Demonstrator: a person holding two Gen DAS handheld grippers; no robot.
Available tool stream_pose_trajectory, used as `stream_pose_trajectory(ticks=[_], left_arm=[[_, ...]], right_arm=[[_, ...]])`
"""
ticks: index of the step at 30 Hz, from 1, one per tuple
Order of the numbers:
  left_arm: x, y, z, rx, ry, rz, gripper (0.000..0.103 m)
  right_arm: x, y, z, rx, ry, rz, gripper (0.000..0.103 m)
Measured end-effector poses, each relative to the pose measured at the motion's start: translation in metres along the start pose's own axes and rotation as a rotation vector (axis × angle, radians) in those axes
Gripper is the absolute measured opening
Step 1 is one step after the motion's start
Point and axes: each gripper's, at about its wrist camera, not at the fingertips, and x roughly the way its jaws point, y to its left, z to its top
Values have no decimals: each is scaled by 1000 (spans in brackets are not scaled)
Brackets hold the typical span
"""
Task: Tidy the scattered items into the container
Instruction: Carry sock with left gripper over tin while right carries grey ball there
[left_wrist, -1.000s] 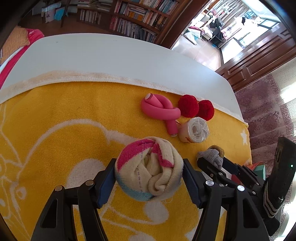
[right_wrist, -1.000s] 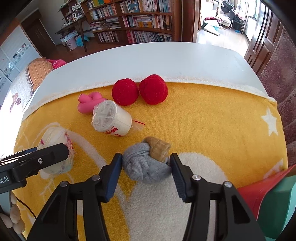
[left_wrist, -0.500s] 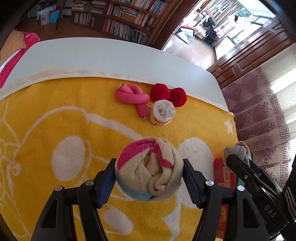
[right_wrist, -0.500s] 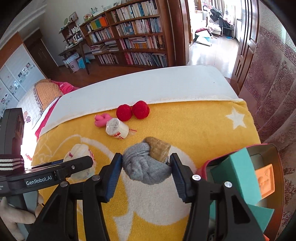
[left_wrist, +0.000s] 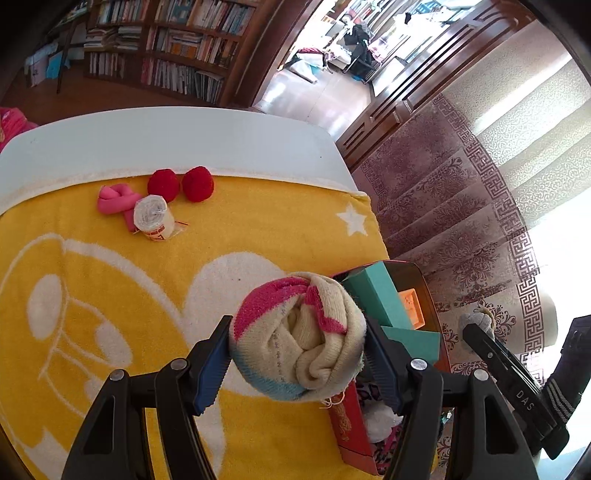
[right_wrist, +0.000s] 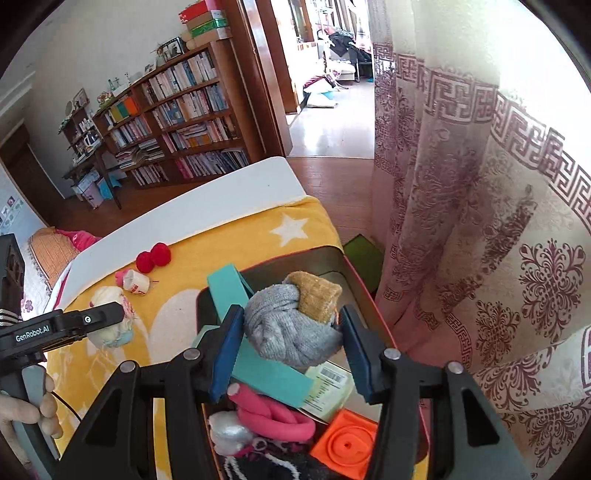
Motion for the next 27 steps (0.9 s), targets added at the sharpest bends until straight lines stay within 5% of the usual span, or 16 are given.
stream_pose_trajectory(ticks=[10, 27], left_arm=[[0, -49, -18, 22, -6, -34, 70], [-37, -29, -54, -68, -70, 34, 70]], right_arm=[[20, -27, -23, -61, 82, -2, 57], [79, -7, -13, -239, 151, 35, 58]])
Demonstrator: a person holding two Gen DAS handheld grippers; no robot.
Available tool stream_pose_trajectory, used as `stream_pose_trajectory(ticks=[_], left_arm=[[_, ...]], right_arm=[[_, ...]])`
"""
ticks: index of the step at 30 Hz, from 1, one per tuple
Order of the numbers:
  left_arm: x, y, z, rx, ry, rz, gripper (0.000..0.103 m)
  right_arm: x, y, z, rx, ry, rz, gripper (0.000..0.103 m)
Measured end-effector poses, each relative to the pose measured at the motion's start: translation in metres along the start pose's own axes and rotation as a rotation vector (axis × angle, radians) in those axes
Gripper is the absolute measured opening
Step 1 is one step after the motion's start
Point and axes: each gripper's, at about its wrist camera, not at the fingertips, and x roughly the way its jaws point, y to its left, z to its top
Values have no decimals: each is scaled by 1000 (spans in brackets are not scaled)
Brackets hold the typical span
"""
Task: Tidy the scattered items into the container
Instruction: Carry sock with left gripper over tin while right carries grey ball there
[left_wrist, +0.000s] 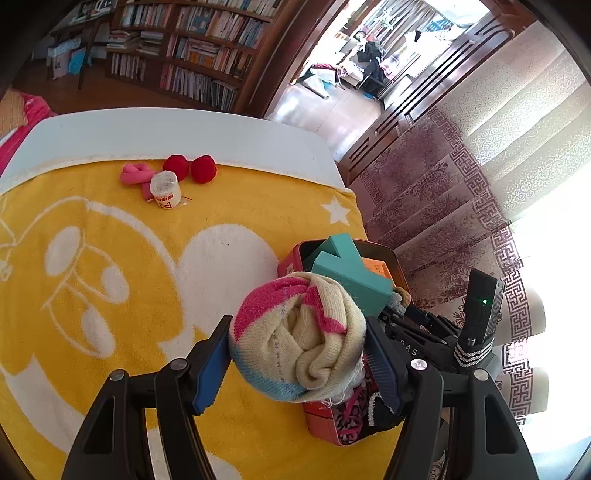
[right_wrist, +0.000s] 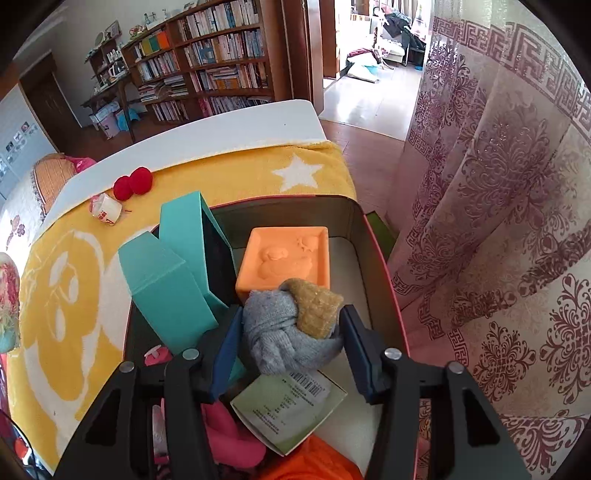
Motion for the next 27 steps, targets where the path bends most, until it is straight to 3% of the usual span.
stream_pose_trajectory(ticks=[5, 9, 20, 23, 27], left_arm=[[6, -15, -5, 28, 23, -12, 70], [13, -34, -8, 74, 45, -28, 70], [43, -96, -18, 206, 124, -84, 70], [54, -102, -20, 193, 161, -74, 82], [57, -99, -23, 169, 167, -69, 83]], right_arm=[[-15, -10, 5, 40, -15, 64, 61], [-46, -21, 3, 81, -84, 100, 73], [-97, -54, -7, 199, -175, 105, 74], [-98, -60, -11, 218, -176, 102, 74], [-97, -62, -14, 235, -175, 103, 74]])
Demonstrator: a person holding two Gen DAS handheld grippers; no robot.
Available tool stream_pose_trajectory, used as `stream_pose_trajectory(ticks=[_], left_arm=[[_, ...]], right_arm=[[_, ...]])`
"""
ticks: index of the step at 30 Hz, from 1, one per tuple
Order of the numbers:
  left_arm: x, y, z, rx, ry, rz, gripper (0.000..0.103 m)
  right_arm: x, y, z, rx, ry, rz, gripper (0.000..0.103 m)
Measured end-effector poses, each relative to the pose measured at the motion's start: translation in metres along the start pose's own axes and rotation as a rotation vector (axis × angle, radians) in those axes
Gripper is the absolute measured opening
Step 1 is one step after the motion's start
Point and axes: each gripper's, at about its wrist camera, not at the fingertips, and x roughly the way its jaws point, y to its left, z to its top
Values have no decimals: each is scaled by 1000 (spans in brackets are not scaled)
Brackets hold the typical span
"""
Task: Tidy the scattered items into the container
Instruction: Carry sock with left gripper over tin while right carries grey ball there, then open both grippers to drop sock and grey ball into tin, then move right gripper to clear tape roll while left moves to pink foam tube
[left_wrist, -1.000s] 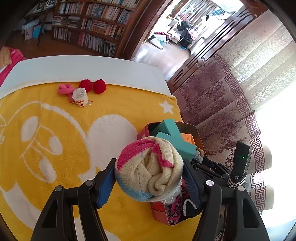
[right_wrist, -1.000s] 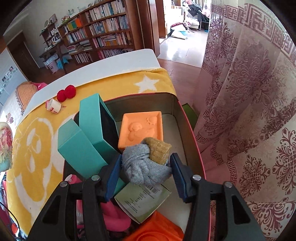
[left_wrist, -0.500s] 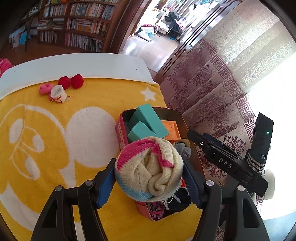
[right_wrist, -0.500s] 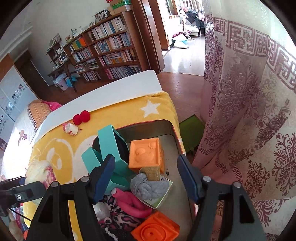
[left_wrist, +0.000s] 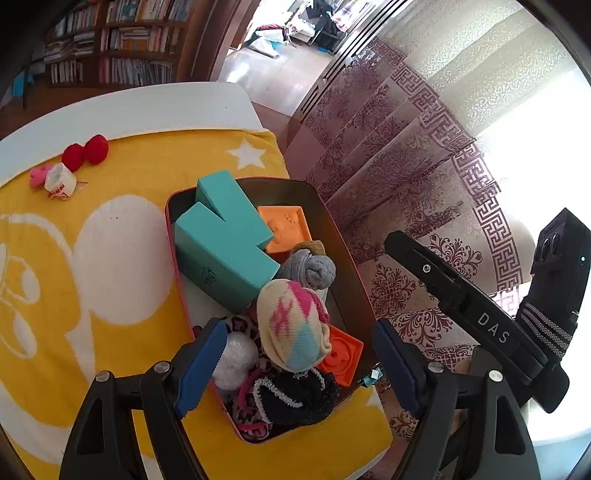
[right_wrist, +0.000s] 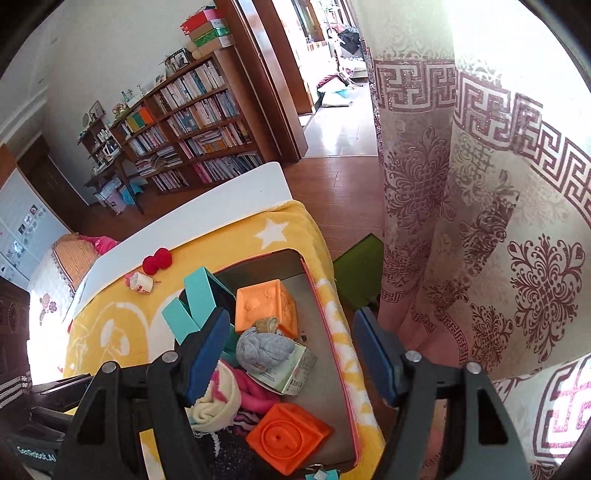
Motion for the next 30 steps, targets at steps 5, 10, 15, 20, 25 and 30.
stream_pose_trajectory(ticks=[5, 10, 15, 20, 25, 30], left_arm=[[-5, 11, -3, -27, -7, 6, 83], [-14, 27, -8, -61, -24, 12, 83], [-22, 47, -15, -108, -37, 32, 83], [-30, 77, -24, -197, -40, 48, 83], [-43, 108, -34, -295, -62, 61, 93], [-58, 132, -40, -333, -93, 90, 93]], right_arm=[[3, -2, -2, 13, 5, 7, 74], [7, 3, -6, 14, 17, 16, 74], [7, 14, -9, 1, 19, 32, 74], [2, 28, -11, -15, 8, 51, 74], [-1, 48, -9, -34, -6, 74, 74], [3, 73, -11, -71, 1, 97, 74]])
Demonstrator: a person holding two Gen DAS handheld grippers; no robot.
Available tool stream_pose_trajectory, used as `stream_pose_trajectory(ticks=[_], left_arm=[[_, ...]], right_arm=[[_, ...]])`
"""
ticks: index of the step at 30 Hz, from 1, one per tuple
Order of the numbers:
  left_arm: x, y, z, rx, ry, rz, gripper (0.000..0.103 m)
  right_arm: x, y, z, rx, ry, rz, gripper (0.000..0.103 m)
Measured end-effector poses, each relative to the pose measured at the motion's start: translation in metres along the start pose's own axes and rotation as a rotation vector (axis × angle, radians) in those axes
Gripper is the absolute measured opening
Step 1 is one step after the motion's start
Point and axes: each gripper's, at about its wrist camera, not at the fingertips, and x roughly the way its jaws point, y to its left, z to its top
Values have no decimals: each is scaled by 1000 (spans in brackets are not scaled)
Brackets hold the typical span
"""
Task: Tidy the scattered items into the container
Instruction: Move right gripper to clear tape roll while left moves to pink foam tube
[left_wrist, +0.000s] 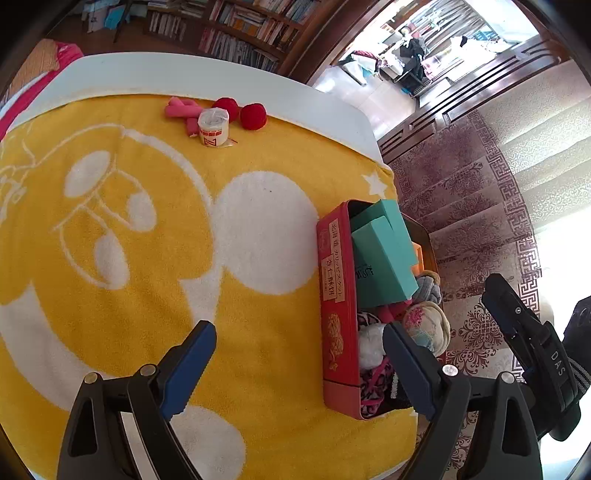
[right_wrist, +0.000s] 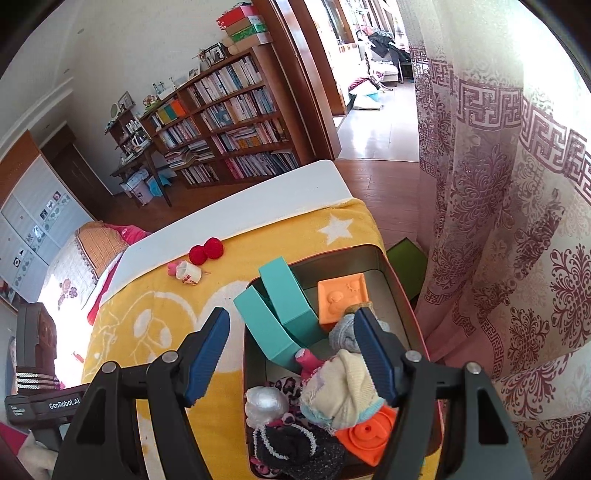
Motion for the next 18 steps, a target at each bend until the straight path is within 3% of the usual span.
stream_pose_trajectory(ticks=[18], left_arm=[[-47, 106, 8, -155, -64, 25, 93]], right_arm=[[46, 104, -10, -144, 61, 67, 74]])
